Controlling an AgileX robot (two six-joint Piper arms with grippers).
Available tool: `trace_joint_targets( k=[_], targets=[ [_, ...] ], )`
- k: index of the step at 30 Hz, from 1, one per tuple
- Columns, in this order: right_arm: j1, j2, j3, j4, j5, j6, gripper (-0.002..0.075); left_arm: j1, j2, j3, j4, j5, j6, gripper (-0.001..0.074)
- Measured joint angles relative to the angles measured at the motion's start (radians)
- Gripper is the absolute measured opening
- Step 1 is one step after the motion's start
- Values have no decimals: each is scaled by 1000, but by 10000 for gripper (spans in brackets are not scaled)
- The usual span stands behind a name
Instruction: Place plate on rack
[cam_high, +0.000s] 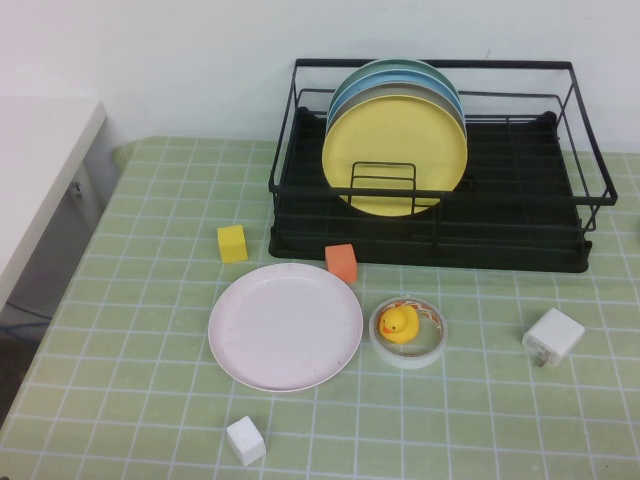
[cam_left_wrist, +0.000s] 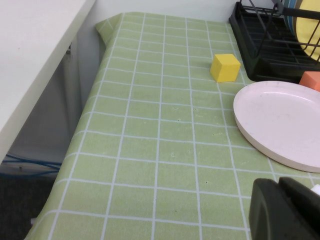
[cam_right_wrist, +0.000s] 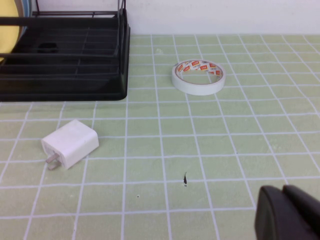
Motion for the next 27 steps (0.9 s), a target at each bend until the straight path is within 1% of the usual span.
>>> trace_joint_targets(
  k=[5,13,27],
  targets=[
    [0,0,0,0,0,0,-2,0,0,0,0,0,0,-1],
    [0,0,0,0,0,0,-2,58,0,0,0,0,0,-2],
    [0,0,0,0,0,0,-2,58,0,0,0,0,0,-2]
  ],
)
